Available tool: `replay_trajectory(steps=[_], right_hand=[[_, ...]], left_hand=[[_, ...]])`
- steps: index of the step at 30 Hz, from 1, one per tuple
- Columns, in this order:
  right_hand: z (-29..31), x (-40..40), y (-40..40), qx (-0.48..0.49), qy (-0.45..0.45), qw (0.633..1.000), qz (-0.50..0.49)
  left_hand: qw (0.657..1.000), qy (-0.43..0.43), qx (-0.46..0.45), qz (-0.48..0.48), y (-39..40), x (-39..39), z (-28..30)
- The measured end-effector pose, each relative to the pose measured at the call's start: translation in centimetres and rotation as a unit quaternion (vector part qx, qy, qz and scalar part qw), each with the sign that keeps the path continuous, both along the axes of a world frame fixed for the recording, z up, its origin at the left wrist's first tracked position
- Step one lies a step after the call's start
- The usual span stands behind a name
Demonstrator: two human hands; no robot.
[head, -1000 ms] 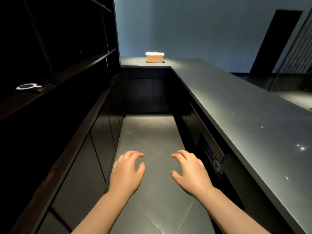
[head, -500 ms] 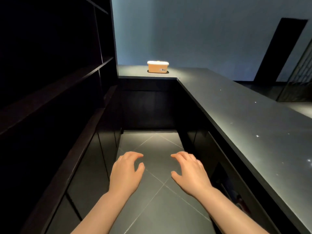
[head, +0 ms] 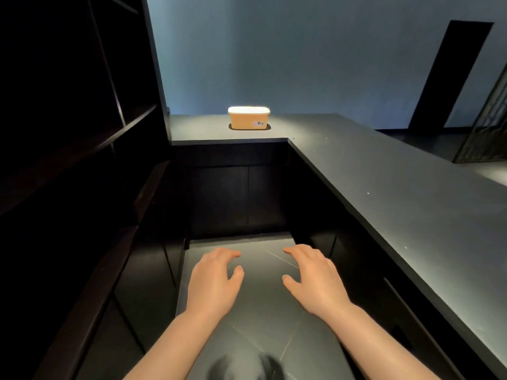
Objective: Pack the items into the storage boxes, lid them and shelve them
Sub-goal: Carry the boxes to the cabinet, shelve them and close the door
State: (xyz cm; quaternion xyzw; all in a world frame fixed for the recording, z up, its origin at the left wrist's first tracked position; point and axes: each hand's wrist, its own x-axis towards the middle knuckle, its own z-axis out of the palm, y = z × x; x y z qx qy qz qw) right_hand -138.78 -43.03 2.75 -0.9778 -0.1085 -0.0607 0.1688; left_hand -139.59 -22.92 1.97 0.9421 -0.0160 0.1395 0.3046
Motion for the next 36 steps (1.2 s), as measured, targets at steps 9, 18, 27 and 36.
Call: replay_trajectory(steps=[9, 18, 27, 36], right_hand=[[0.2, 21.9, -1.7, -0.019, 0.026, 0.999, 0.026], [-0.3, 44.1, 1.9, 0.002, 0.015, 1.0, 0.021], [1.0, 65.5, 4.7, 0.02, 0.02, 0.999, -0.018], [0.2, 85.8, 2.2, 0.047, 0.02, 0.998, -0.031]], left_hand=[[0.999, 0.023, -0.011, 0.031, -0.7, 21.3, 0.0], [0.997, 0.018, -0.038, 0.064, 3.5, 42.7, -1.7], [0.998, 0.022, -0.027, 0.043, 7.3, 66.0, 0.0], [0.998, 0.018, -0.052, 0.031, 5.3, 85.1, -1.5]])
